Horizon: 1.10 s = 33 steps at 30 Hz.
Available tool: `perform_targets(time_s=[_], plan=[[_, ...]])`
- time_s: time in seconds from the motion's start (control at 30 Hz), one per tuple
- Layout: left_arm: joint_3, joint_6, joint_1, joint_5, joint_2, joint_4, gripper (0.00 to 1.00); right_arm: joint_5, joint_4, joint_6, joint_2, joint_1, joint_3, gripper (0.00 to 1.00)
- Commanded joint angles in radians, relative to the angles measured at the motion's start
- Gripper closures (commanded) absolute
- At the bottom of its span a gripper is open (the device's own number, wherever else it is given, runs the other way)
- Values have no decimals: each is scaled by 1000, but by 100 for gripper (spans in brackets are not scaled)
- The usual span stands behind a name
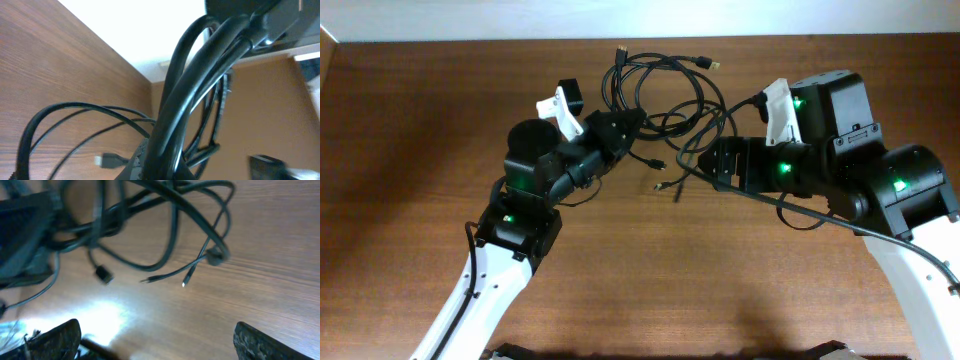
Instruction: Untangle cables
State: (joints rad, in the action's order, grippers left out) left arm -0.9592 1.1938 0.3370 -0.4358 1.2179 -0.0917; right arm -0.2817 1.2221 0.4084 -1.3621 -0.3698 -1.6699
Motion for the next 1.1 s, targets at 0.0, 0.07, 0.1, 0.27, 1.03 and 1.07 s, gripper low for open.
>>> perform_targets(time_s=[0.0,0.07,0.1,0.27,1.03,1.07], plan=[[-4,119,-4,-127,-6,-50,100,127,-7,66,-10,-3,-13,4],[-4,138,-4,-183,-6,-84,100,171,-15,99,-26,-3,-13,4],[-4,138,-3,-210,-6,-89,100,171,-29,99,-32,-3,-13,4],[-4,138,-3,-253,-6,-92,100,181,-74,106,-59,-3,-13,4],[-4,211,-348,-240,-7,-247,100,399,80,110,-103,-1,-13,5],[-4,211,-378,-249,-7,-247,100,399,80,110,-103,-1,-13,4]])
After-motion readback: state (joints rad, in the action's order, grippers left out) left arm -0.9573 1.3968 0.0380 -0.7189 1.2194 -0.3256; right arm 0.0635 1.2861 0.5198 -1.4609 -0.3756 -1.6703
